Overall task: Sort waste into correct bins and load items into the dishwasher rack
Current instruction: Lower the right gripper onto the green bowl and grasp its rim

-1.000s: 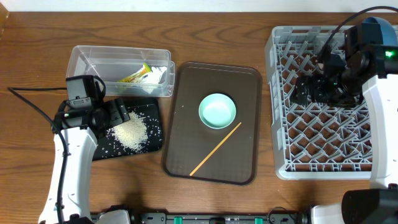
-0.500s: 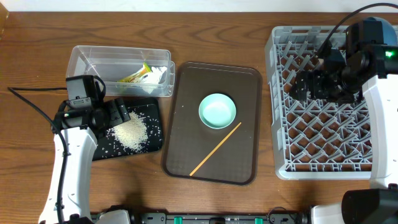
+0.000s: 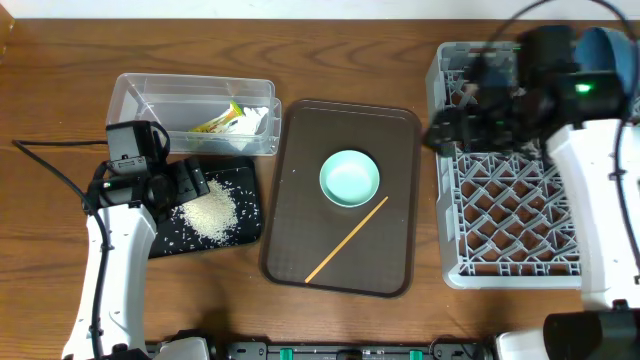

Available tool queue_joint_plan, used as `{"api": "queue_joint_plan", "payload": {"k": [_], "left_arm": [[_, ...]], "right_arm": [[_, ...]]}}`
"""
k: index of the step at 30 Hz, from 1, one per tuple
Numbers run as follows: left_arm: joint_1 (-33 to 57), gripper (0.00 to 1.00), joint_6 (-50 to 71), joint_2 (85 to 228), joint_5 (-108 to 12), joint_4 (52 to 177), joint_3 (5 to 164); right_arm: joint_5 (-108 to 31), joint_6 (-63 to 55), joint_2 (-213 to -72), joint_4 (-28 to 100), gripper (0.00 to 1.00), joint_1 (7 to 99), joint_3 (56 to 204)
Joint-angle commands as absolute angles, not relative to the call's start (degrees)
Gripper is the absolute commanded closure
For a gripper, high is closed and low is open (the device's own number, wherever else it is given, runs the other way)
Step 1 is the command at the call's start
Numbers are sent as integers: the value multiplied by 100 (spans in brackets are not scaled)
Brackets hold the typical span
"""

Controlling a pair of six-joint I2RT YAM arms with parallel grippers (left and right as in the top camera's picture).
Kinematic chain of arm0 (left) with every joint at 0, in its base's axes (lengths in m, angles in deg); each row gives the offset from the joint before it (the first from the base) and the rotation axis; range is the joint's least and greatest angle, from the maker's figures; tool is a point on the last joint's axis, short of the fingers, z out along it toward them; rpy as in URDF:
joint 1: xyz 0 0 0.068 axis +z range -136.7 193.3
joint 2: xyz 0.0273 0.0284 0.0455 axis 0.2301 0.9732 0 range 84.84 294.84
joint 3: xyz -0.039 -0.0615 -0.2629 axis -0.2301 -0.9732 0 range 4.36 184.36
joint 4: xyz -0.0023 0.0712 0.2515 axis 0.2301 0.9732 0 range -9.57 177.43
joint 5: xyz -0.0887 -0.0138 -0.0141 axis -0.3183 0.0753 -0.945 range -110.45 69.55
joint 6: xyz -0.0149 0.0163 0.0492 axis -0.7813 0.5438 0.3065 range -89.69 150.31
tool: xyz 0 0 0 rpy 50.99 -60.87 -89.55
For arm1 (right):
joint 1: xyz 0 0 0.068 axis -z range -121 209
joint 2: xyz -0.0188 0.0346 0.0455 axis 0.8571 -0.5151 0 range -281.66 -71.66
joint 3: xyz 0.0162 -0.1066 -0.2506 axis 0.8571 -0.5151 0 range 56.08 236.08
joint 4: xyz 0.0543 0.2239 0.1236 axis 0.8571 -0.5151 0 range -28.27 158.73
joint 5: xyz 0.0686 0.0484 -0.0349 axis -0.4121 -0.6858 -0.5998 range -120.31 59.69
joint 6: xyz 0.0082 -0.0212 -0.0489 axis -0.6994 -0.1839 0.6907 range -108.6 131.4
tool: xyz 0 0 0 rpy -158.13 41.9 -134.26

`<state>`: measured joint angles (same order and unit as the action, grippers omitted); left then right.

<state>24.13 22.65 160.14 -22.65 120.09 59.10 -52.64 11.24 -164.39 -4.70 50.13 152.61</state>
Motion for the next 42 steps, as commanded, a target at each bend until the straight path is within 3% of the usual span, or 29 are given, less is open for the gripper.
{"api": "queue_joint_plan", "payload": {"k": [1,10,19,24,30,35,42], "left_arm": [[2438,9,2274,15958,-2232,12026,5934],[2438,9,2274,15958,-2232,12026,5934],[2438,9,2276,15958,-2232,12026,5934],[2438,9,2276,15958,-2232,12026,5934],[2438,9,2274,15958,-2232,12026,5934],[2438,9,2276,15958,-2232,12026,5934],[2438,9,2276,15958,-2232,12026,5934]], "right_arm": [[-4536,370,-16393,-205,4,4342,15269],[-3253,-734,-16964,332,2,3044,15267],[-3247,-1175,-18282,317,9,2869,15267],[-3268,-1173,-18798,341,20,2871,15267],[-3271,-1175,-19191,426,49,2869,15267],[-3264,-1175,-19407,470,49,2869,15265],[-3258,-1175,-19495,522,66,2871,15263]]}}
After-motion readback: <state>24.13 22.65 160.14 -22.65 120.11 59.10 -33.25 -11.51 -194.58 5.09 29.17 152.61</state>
